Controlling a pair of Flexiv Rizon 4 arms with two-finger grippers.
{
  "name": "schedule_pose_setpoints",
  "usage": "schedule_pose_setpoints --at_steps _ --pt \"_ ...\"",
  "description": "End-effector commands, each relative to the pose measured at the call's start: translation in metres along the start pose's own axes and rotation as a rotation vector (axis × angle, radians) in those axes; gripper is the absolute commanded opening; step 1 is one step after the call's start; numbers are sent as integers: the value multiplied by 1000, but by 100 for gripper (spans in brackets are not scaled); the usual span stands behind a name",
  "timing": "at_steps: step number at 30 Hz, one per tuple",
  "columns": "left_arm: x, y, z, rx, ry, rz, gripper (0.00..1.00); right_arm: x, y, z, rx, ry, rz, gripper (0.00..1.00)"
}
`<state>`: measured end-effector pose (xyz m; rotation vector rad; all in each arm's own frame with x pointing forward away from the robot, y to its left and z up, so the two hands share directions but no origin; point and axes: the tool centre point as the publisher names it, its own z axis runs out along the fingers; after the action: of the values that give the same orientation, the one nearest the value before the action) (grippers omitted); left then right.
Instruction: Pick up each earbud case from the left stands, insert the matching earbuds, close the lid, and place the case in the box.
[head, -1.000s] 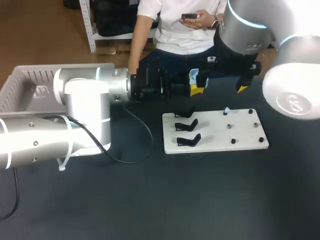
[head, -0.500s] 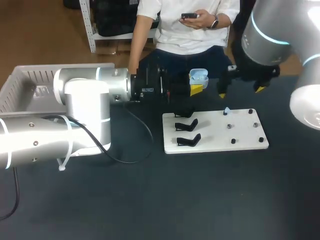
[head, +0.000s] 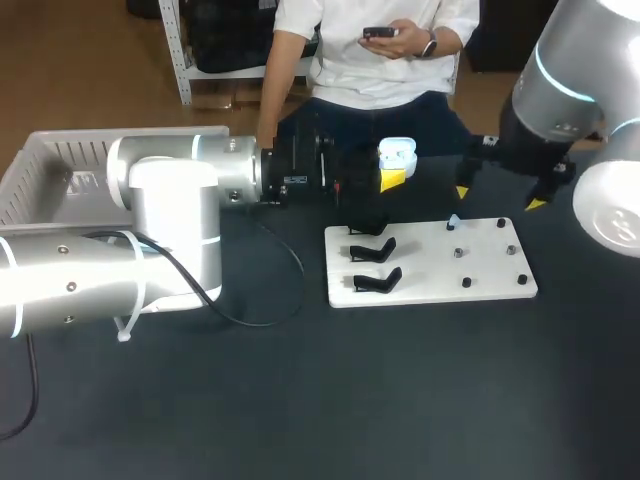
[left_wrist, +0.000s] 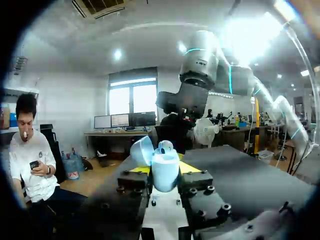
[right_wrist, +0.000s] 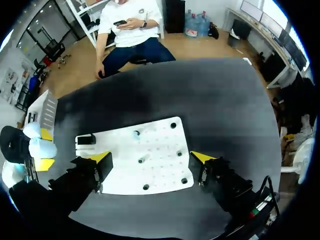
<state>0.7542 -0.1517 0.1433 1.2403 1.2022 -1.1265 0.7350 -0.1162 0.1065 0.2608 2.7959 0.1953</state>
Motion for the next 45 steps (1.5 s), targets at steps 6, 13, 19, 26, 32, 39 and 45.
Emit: schedule_pose_setpoints --at_steps 6,13,19,26,32,39,45 --pt "1 -1 0 -5 -6 5 0 -17 13 37 -68 106 117 100" --pt "1 -1 0 -5 -6 5 0 -19 15 45 -110 144 200 100" --pt "1 -1 0 -5 -6 5 0 -14 16 54 -138 156 244 100" --pt "1 -1 0 -5 -6 5 0 -12 24 66 -154 183 264 100" --pt "1 -1 0 -5 -6 5 0 -10 30 69 -172 197 252 80" --pt "1 -1 0 -5 -6 5 0 -5 30 72 -188 198 254 64" --pt "1 -1 0 -5 -6 5 0 -1 29 76 -200 198 256 54"
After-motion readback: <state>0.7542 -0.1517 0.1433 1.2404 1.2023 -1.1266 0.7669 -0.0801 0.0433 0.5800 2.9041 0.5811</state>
